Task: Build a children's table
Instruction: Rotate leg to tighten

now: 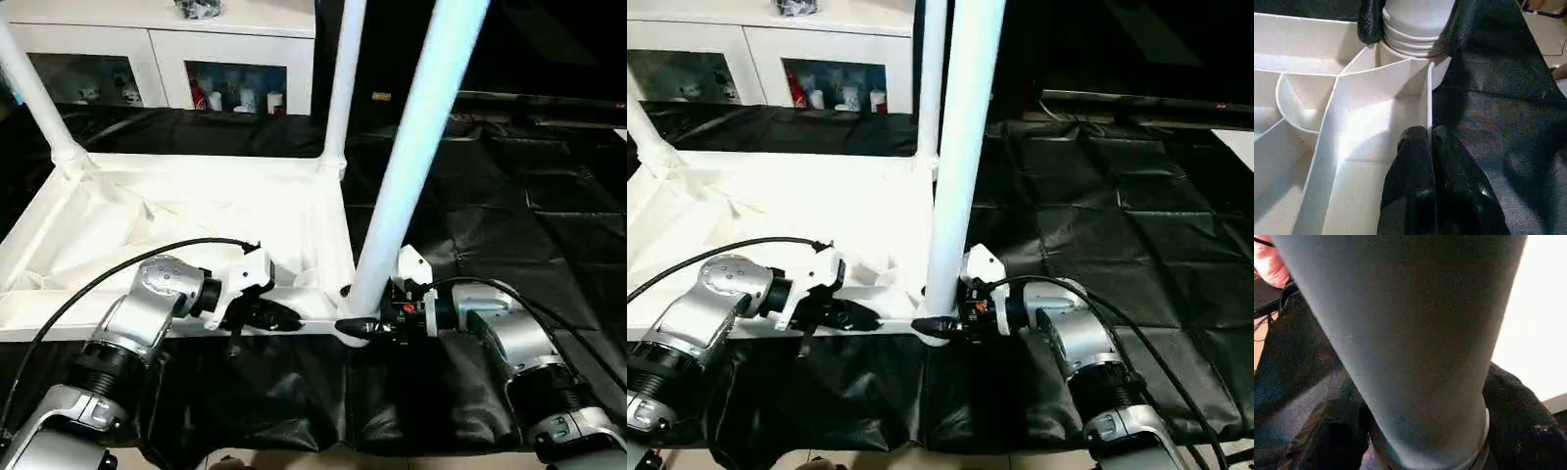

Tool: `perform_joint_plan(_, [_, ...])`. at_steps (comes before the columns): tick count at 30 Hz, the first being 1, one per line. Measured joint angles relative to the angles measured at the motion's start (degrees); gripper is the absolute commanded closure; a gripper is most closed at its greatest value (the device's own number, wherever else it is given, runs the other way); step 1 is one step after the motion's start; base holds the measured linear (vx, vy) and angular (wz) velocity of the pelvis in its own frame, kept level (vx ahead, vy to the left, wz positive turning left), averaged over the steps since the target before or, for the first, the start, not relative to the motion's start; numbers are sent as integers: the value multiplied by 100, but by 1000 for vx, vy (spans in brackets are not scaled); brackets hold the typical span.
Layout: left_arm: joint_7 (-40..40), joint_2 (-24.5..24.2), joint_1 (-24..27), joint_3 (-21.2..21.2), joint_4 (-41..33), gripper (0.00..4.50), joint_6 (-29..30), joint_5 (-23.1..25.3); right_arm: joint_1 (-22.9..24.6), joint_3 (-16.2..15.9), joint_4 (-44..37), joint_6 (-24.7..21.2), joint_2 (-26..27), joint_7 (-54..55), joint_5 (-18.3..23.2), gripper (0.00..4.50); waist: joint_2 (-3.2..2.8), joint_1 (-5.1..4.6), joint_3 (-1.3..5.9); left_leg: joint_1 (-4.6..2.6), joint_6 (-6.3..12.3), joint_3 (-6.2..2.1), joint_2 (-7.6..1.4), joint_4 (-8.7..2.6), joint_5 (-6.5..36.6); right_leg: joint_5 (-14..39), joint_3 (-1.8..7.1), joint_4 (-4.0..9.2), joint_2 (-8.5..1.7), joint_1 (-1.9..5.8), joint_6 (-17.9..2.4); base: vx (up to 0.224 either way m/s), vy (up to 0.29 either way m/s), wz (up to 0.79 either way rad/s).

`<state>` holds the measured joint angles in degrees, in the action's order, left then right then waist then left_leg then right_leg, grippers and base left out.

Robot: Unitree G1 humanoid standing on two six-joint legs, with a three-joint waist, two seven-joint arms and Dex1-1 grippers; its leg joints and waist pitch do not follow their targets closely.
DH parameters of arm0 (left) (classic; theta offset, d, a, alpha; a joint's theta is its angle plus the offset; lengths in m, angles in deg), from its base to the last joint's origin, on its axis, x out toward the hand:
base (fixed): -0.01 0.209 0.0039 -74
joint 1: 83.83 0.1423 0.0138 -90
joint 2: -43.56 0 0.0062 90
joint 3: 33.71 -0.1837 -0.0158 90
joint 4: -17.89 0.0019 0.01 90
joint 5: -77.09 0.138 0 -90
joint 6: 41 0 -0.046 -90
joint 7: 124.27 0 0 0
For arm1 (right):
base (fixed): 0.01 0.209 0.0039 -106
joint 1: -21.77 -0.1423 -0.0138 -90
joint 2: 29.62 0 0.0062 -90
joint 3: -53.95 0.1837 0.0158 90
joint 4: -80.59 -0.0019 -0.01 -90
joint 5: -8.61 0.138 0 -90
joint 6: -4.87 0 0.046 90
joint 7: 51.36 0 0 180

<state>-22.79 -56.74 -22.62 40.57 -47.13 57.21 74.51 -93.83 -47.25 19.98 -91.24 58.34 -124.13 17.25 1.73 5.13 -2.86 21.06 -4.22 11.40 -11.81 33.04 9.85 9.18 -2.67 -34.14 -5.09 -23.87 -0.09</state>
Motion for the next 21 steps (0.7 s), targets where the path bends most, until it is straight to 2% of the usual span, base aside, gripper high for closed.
perform_joint_plan(4, [483,170,-23,102,124,450,1,73,6,176,227,233,289,795,-122,180,5,-23,4,-12,-1,-1,1,1,0,-2,1,-5,0,5,-2,0,0,0])
perform_joint_plan(9, [1494,562,-116,231,296,450,142,296,-229,568,803,338,928,2671,-277,181,5,-192,4,-20,-1,-7,7,4,0,6,2,2,-1,7,13,0,0,0])
perform_joint_plan(12, [1863,734,-149,236,296,450,236,419,-329,697,944,276,1139,3338,-314,182,2,-231,6,-20,-1,-11,8,6,0,7,1,6,-1,8,13,0,0,0])
perform_joint_plan(14, [2198,914,-156,264,298,450,387,498,-383,894,1067,281,1458,4027,-400,182,-6,-258,10,-20,-1,-13,8,6,0,7,1,6,-1,8,13,0,0,0])
perform_joint_plan(17, [2492,1099,-157,312,297,450,536,529,-441,970,1185,364,1635,4597,-459,182,-22,-296,20,-18,0,-13,16,7,0,7,2,9,-7,9,14,0,0,0])
perform_joint_plan(18, [2527,1130,-156,317,295,450,561,529,-440,971,1200,420,1646,4636,-479,126,-26,-300,22,-17,0,-13,17,7,0,7,2,10,-9,9,14,0,0,0])
perform_joint_plan(21, [2545,1172,-156,343,262,450,651,529,-438,970,1251,551,1678,4660,-508,106,-30,-307,25,-12,0,-14,17,6,0,7,2,11,-9,7,14,0,0,0])
